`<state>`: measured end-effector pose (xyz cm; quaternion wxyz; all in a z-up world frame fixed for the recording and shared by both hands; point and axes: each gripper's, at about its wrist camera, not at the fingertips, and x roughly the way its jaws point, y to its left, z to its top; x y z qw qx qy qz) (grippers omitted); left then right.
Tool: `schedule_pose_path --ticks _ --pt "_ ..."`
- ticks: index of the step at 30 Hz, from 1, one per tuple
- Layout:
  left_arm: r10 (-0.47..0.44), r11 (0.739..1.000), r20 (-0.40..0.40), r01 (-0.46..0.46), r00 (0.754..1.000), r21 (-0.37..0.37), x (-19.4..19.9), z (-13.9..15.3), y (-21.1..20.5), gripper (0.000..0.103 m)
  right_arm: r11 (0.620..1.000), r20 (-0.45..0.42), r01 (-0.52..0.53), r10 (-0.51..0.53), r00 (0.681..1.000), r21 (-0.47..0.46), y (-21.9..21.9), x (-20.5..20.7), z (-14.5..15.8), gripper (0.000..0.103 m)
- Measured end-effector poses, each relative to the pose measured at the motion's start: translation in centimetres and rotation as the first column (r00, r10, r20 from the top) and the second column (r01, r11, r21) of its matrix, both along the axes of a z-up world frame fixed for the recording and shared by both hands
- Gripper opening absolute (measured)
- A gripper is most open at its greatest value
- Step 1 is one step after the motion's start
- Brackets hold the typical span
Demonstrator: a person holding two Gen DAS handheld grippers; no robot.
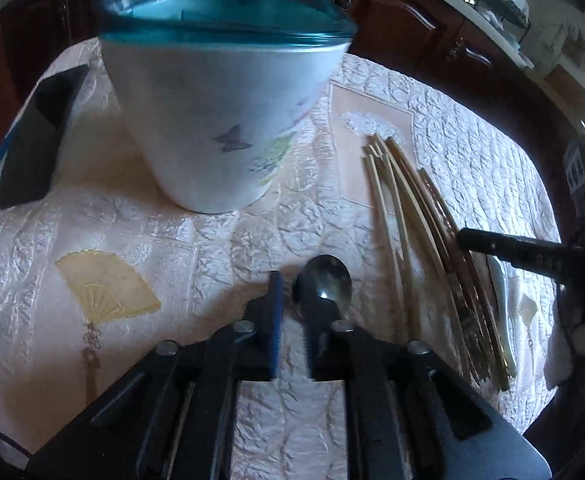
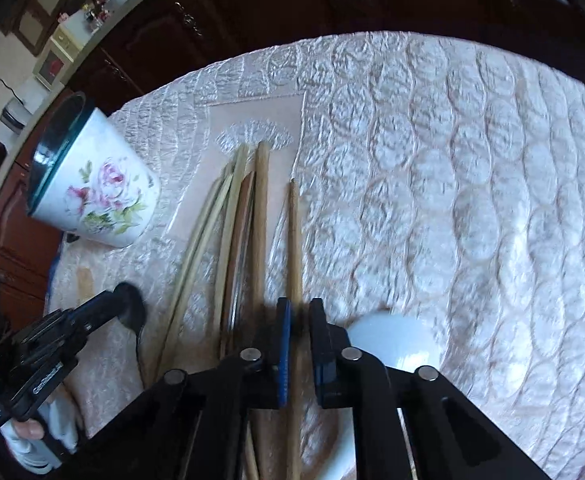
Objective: Organize utensils
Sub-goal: 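Lift and carry the spoon and chopstick over the teal-lidded utensil holder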
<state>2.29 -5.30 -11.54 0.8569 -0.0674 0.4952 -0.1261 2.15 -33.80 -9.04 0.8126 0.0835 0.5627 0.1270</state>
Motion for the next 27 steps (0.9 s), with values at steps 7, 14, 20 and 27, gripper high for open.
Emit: schedule_pose_path --ticks 7,14,20,27 --pt "-0.072 0.997 0.002 0.072 0.997 0.017 1.2 -0.5 -1.2 0.037 0.999 -0.017 -0.006 0.006 1.000 -0.037 0.7 3.5 -0.2 0.011" --pt "-0.151 0.988 0.033 0.149 0.988 0.036 0.6 1.0 -1.2 0.004 1.000 0.010 -0.011 0.011 1.000 0.001 1.1 5.4 0.7 0.005" --pt "-0.155 0.988 0.172 0.148 0.973 0.051 -1.8 7.0 1.4 0.001 0.997 0.151 -0.022 0.012 0.988 0.071 0.2 3.0 7.2 0.005" --pt "-0.157 0.987 0.307 0.138 0.939 0.084 -3.9 13.5 3.7 0.001 0.994 0.276 -0.062 0.036 0.961 0.087 -0.6 -1.6 14.0 0.005"
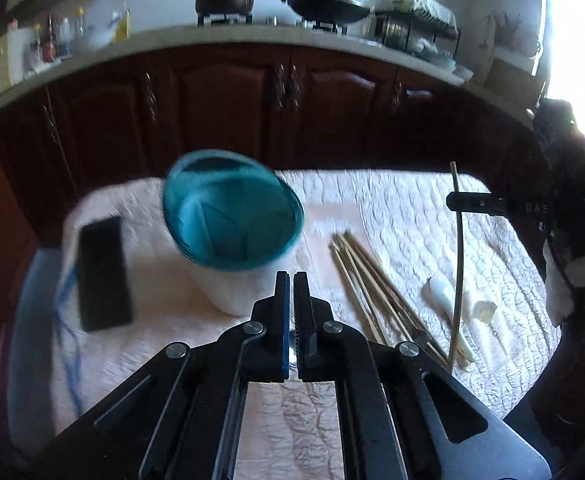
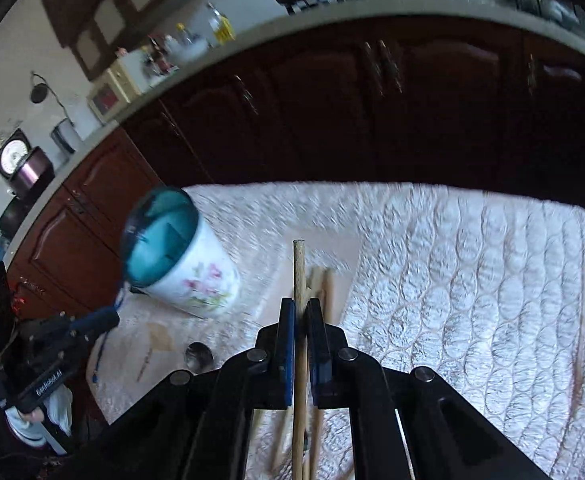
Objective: Organize utensils
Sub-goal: 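Lift and carry the spoon and chopstick over the teal-lidded utensil holder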
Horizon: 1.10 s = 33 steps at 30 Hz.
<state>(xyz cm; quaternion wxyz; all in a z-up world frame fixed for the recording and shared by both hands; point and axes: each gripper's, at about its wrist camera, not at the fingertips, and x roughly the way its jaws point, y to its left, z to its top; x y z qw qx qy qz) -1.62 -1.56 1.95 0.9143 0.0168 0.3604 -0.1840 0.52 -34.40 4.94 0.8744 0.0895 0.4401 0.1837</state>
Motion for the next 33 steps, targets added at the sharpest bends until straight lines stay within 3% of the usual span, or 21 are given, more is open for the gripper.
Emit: schedule_pose_path --ticks 3,7,9,11,17,19,20,23,30,33 --pt "0.008 1.000 0.035 -0.008 0.999 0.018 -0.5 1.5 1.0 0.001 1.000 0.060 -0.016 0.016 0.998 0.003 0.1 -1.3 2.7 0.005" --pt "0.016 0.999 -0.070 -0.019 0.997 -0.040 0.0 -0.1 1.9 0.004 0.999 0.105 -0.035 0.035 0.994 -0.001 1.3 -1.6 5.0 0.005" --pt "0.028 0.997 -0.126 -0.037 0.992 -0.072 0.5 -2.3 1.8 0.036 0.999 0.116 -0.037 0.036 0.993 0.000 2.2 -1.5 5.4 0.005" --pt "0.030 0.993 -0.173 -0.048 0.984 -0.104 1.0 -4.7 1.2 0.042 0.999 0.118 -0.041 0.040 0.992 0.006 2.7 -1.6 5.8 0.005" --pt "0.051 0.998 -0.292 -0.061 0.955 -0.027 4.1 -12.5 -1.3 0.042 0.999 0.115 -0.052 0.052 0.992 -0.003 3.2 -2.2 6.1 0.005" --pt "0.052 0.998 -0.310 -0.061 0.949 -0.020 4.8 -14.0 -1.8 0.028 0.998 0.120 -0.057 0.057 0.991 -0.005 3.1 -2.4 6.5 0.005" --pt "0.045 0.998 -0.300 -0.054 0.953 -0.019 5.0 -14.3 -2.1 0.015 0.998 0.122 -0.058 0.058 0.991 -0.007 3.1 -2.5 6.6 0.005" --pt "0.022 0.999 -0.278 -0.034 0.960 -0.038 4.5 -13.5 -2.2 0.004 0.998 0.128 -0.065 0.065 0.990 -0.006 3.2 -2.8 6.9 0.005" --pt "0.010 0.999 -0.143 -0.015 0.990 -0.036 1.2 -6.8 0.5 0.002 0.996 0.161 -0.082 0.078 0.984 0.018 3.7 -3.2 8.2 0.005" --pt "0.038 0.999 -0.036 -0.038 0.999 -0.016 0.1 -2.6 2.4 0.002 0.995 0.181 -0.088 0.078 0.980 0.043 4.2 -3.2 8.9 0.005"
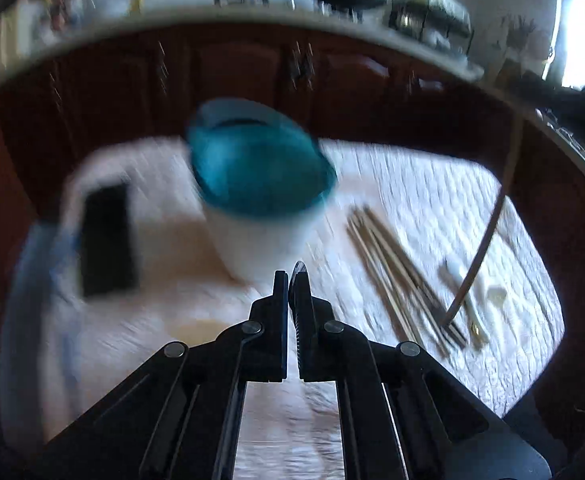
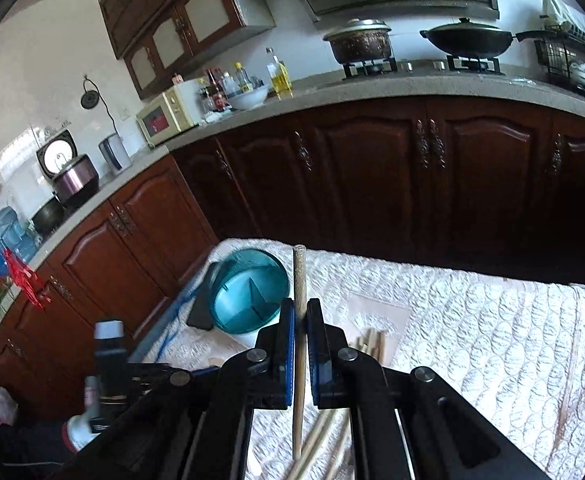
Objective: Organize utensils
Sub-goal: 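Lift and carry the spoon and chopstick over the teal-lidded utensil holder, then open the left tool dropping the spoon in the holder while the right releases the chopstick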
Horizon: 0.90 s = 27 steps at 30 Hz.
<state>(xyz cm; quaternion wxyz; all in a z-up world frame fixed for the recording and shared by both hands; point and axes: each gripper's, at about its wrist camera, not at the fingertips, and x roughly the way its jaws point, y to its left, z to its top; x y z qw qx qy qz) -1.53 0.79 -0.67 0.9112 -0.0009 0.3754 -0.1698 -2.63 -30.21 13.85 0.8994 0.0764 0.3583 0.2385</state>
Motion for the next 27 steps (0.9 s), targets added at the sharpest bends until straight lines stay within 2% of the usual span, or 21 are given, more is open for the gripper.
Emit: schedule_pose_path --ticks 3,5,8,11,13,16,20,22,27 --pt "0.051 0.999 0.113 -0.052 0.992 0.007 -0.2 4.6 1.9 0.002 1.000 0.020 -0.011 0.011 1.000 0.027 0.7 0.5 1.0 0.005" --pt "0.091 0.996 0.186 -0.094 0.978 0.005 0.3 7.4 2.8 0.002 0.999 0.042 -0.015 0.014 0.999 0.044 1.3 1.1 2.0 0.005" --pt "0.156 0.982 0.306 -0.180 0.939 0.053 1.7 10.1 3.3 0.002 0.998 0.085 -0.014 0.009 0.996 0.066 2.6 2.5 3.7 0.005" --pt "0.183 0.965 0.393 -0.242 0.901 0.105 3.6 11.3 2.9 0.002 0.995 0.122 0.005 -0.017 0.992 0.097 3.8 4.6 5.2 0.005" --pt "0.173 0.952 0.428 -0.262 0.887 0.157 5.2 11.2 2.0 0.002 0.994 0.148 0.021 -0.036 0.988 0.103 4.8 6.3 5.9 0.005" --pt "0.147 0.930 0.448 -0.278 0.882 0.242 7.5 9.8 0.5 0.002 0.995 0.188 0.045 -0.061 0.980 0.088 6.2 8.5 6.5 0.005" --pt "0.116 0.907 0.426 -0.271 0.897 0.322 9.6 6.3 -0.8 0.002 0.996 0.178 0.062 -0.072 0.981 0.059 8.2 12.0 4.7 0.005" --pt "0.118 0.901 0.408 -0.270 0.905 0.339 10.2 4.6 -1.0 0.002 0.997 0.162 0.064 -0.070 0.984 0.043 9.1 13.4 3.1 0.005" --pt "0.139 0.911 0.341 -0.255 0.930 0.325 11.6 1.9 -1.2 0.002 1.000 0.075 0.015 -0.016 0.997 0.007 10.8 15.4 -1.0 0.005"
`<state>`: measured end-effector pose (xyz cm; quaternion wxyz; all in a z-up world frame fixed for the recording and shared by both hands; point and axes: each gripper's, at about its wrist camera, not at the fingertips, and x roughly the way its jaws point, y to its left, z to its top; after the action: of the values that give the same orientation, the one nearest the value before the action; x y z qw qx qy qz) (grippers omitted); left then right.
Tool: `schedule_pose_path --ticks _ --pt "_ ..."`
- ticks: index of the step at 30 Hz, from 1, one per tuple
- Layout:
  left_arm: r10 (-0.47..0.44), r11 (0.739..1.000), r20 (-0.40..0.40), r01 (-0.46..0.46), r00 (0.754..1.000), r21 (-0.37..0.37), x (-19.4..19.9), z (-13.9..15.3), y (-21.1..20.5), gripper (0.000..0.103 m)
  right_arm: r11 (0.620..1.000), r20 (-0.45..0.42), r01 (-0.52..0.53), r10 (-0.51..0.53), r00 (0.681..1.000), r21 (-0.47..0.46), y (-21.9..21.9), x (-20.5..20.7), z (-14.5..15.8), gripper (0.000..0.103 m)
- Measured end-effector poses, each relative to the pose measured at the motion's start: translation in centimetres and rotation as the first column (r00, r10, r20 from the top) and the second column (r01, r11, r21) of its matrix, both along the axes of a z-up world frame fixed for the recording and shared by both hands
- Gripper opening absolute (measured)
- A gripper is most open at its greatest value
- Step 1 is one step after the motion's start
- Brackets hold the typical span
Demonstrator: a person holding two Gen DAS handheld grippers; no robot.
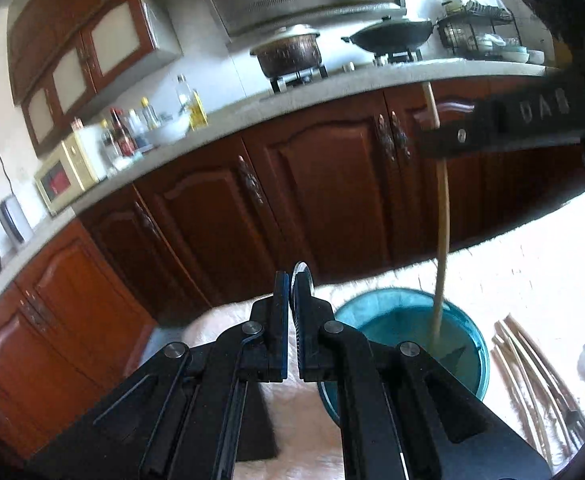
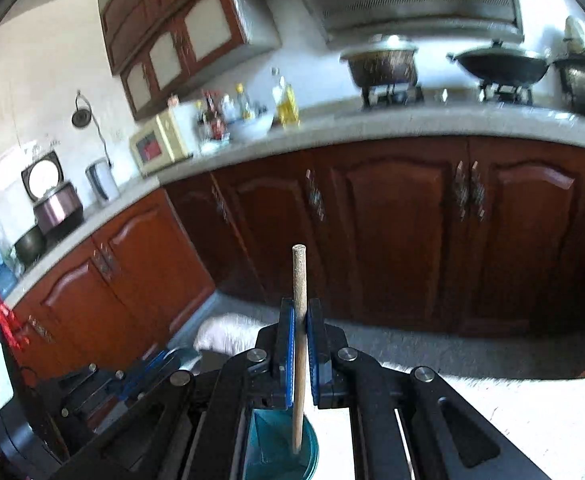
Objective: Organize utensils
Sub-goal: 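Open the left tool dropping the spoon in the holder while the right releases the chopstick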
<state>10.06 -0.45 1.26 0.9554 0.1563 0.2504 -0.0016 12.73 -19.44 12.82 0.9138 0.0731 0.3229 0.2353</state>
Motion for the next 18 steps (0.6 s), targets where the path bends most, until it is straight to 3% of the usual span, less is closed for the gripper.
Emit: schedule_pose_path --ticks 6,9,12,18 --pt "0.011 0.998 -0.066 -0.015 0.998 -0.056 0.3 -1.4 -0.4 0.003 0.999 -0.094 -0.051 0.049 0.994 -0.014 0.9 1.0 -4.2 0.005" --pt "0.016 0.994 -0.109 -0.027 0.994 -0.105 0.4 -1.7 -0.3 0.006 0.998 -0.124 -0.051 0.053 0.991 0.025 0.2 1.1 -5.4 0.006" --pt "0.019 0.982 -0.134 -0.044 0.991 -0.184 -0.1 -1.3 0.5 0.021 0.998 -0.174 -0.041 0.051 0.983 0.056 -0.8 1.0 -5.9 0.028" --pt "0.016 0.946 -0.137 -0.059 0.990 -0.318 -2.4 0.6 1.8 0.038 0.999 -0.168 -0.047 0.050 0.985 0.021 -2.6 -1.9 -5.6 0.028"
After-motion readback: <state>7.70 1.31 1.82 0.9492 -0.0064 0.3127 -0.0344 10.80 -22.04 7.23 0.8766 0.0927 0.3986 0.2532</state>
